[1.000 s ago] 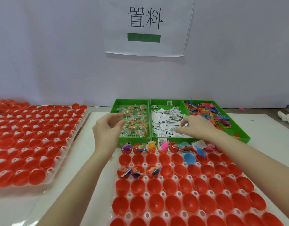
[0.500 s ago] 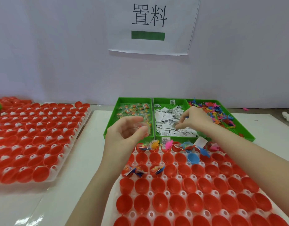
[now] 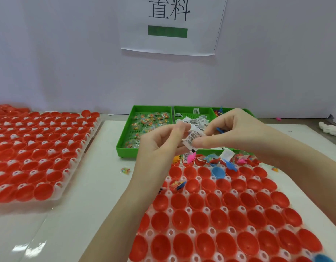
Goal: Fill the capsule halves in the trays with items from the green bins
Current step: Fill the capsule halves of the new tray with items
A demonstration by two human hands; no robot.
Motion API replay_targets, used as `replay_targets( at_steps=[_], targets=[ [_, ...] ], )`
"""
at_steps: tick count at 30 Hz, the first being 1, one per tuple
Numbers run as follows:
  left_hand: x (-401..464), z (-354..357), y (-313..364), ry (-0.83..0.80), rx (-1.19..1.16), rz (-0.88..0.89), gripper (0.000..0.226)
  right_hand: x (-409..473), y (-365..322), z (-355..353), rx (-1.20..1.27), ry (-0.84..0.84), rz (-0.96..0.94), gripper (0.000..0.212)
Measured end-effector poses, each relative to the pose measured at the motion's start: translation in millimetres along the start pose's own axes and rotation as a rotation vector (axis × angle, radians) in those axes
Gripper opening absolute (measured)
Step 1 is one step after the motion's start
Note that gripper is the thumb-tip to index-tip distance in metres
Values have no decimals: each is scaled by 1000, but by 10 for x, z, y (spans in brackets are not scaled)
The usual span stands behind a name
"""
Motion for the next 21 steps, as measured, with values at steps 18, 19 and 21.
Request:
replay_targets(
  at_steps=[18, 19, 21],
  targets=[
    [-51, 14, 120, 53, -11, 40, 17, -367, -32, -57, 494, 212, -80, 22],
    [-55, 33, 126, 39, -8, 43, 17, -394, -62, -53, 497, 238, -101, 21],
    [-62, 76, 127, 14, -26, 34, 16, -440, -96, -44, 528, 297, -131, 27]
  ],
)
Point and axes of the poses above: each hand's wrist, its own x-axis towards the middle knuckle, its own z-axis out of the palm, y = z × x, the point moved 10 cm from there along x, towards the middle knuckle, and after that the axes turned 7 degrees about -y, right-handed, at the moved point
